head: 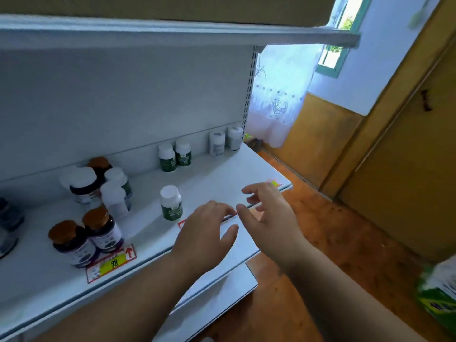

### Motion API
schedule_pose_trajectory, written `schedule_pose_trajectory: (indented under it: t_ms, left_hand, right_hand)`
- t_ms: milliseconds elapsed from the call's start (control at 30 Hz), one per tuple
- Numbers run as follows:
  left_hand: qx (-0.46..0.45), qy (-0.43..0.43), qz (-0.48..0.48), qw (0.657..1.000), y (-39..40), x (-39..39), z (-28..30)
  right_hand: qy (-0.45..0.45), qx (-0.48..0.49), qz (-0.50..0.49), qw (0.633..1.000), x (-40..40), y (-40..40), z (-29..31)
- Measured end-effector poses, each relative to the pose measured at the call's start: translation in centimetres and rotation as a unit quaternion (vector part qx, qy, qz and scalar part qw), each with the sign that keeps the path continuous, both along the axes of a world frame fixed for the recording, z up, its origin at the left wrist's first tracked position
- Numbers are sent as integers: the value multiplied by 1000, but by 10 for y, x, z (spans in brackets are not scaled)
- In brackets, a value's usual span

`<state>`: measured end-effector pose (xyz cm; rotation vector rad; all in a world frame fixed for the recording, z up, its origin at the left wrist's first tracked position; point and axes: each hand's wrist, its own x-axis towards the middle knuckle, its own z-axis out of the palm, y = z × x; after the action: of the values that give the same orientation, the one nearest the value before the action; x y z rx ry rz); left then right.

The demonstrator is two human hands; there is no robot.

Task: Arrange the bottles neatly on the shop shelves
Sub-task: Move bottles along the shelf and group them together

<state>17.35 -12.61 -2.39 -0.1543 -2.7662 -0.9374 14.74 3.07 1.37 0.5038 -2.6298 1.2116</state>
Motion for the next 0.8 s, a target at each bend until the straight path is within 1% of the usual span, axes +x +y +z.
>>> schedule_pose_trajectory:
  t_ms: [200,367,434,500,600,667,700,800]
  left_hand:
    - [-14,-8,47,999,-2,-90,7]
    - [-29,-17,119,992,4,-132,9]
    - [-20,-14,151,988,8,-147,8]
    - [-9,-5,186,982,14,-158,6]
    - [5,-4,254,967,27,-170,2]
    - [14,-9,294,956,35,-175,-1]
    - [19,-10,312,950,38,-177,-2]
    - [28,-10,355,935,53,-177,-6]
  right_hand:
    - [3,-7,13,1000,-104,-3,6]
    - [-41,-7,44,998,-192,-15,6]
    - [-45,34,71,996,-231,-23,-2]
    - [-54,80,120,988,-267,-32,-11]
    - [-70,209,195,956,-309,-46,-23]
    - [-75,265,221,936,-329,-57,-31]
    - [-66,272,223,934,-335,-63,-36]
    - [-42,248,197,948,-344,-77,-48]
